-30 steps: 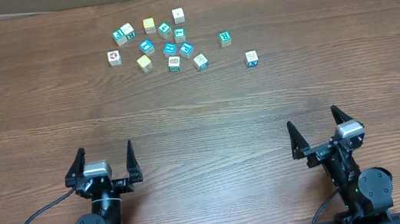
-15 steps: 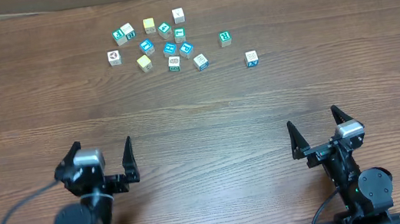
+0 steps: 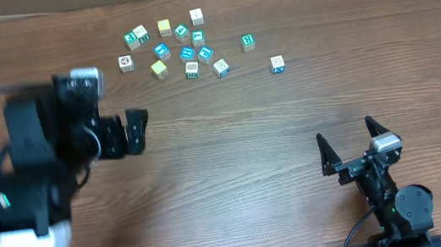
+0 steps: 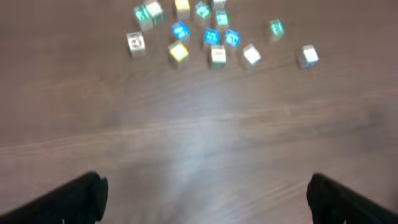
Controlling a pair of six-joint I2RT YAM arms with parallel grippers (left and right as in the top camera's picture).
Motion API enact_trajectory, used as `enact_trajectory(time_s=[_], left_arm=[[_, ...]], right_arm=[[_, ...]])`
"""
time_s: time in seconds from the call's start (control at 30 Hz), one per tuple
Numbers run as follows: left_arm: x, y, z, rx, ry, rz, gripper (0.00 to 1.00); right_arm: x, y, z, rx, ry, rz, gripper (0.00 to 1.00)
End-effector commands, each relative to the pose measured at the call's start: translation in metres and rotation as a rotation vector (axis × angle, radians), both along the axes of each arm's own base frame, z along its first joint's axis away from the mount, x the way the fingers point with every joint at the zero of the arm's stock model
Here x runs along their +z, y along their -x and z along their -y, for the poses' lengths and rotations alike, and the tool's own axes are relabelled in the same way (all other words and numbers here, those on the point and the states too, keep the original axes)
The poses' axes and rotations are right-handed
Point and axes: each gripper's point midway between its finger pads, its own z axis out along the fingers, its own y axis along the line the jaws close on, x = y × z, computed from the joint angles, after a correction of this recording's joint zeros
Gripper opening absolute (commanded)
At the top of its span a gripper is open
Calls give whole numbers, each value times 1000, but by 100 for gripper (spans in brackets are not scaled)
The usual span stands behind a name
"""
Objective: Form a horizontal line
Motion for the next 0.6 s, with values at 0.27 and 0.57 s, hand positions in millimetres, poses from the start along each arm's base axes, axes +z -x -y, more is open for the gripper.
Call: enact_trajectory(time_s=[0.27, 0.57], left_arm=[[40, -79, 43, -175, 180, -14, 86], [67, -146, 42, -43, 291, 142, 4]], right_arm=[[-2, 0, 1, -9, 7, 3, 100], [-2, 0, 1, -9, 7, 3, 100]])
